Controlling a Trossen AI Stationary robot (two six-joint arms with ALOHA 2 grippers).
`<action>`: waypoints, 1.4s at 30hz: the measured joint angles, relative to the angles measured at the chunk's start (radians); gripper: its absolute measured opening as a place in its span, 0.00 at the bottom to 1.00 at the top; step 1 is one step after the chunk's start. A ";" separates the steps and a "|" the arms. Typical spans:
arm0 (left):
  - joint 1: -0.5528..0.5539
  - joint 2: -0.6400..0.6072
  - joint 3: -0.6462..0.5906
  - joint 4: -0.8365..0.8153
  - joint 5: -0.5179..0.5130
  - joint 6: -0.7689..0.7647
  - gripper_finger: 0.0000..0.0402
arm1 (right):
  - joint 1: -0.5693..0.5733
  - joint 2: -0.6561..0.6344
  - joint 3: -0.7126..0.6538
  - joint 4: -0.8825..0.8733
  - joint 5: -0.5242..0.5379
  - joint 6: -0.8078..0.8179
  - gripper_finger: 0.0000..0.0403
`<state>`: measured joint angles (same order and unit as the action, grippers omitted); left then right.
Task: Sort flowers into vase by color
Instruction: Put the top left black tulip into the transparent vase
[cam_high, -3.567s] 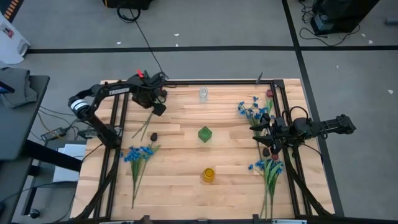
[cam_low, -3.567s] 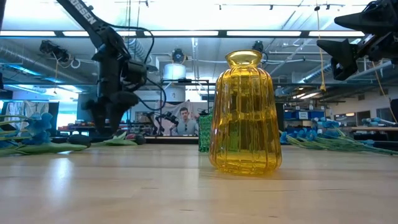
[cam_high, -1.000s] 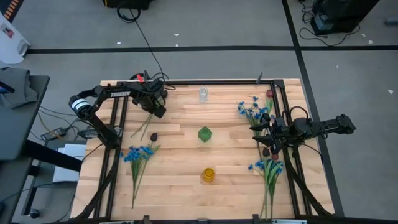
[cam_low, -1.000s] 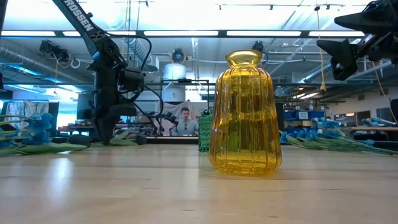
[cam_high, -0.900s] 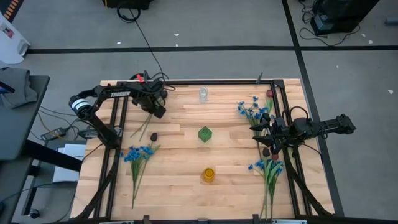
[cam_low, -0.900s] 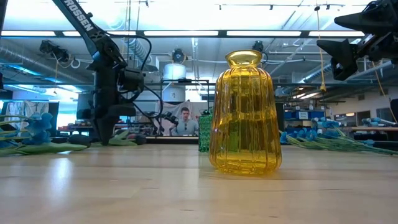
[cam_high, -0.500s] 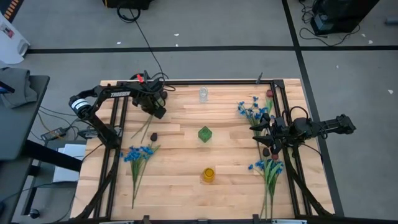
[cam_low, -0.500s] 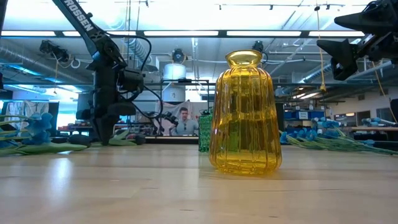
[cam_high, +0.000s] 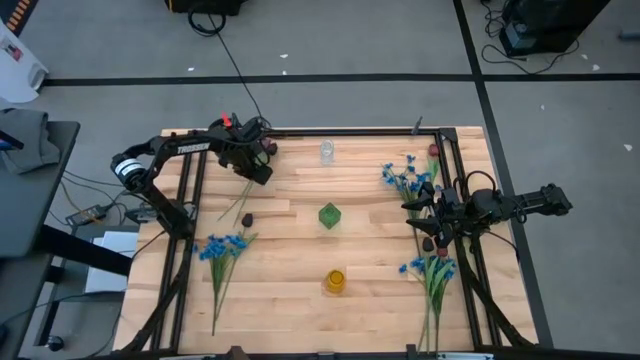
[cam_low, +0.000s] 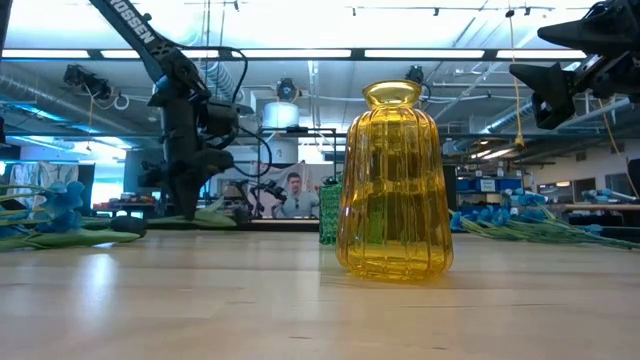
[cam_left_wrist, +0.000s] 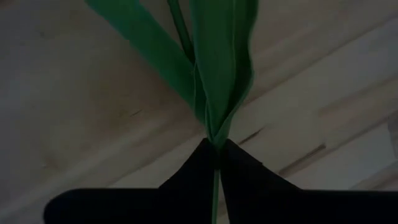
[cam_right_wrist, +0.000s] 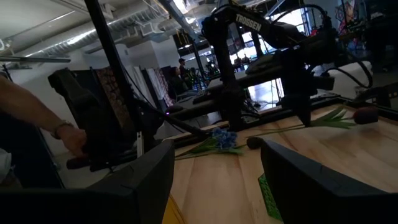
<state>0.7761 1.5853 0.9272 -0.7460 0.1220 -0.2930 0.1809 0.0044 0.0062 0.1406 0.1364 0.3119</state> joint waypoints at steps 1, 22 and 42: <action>0.000 0.000 0.002 -0.002 -0.002 0.000 0.06 | 0.000 0.000 0.000 0.000 0.000 0.000 0.62; 0.000 0.000 0.002 -0.017 0.002 0.027 0.03 | 0.000 0.000 0.000 0.000 0.000 0.000 0.62; 0.000 -0.005 0.002 0.096 0.366 0.045 0.02 | 0.000 0.000 0.000 0.000 0.000 0.000 0.62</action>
<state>0.7761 1.5803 0.9295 -0.6497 0.4876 -0.2476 0.1806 0.0044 0.0059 0.1404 0.1364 0.3119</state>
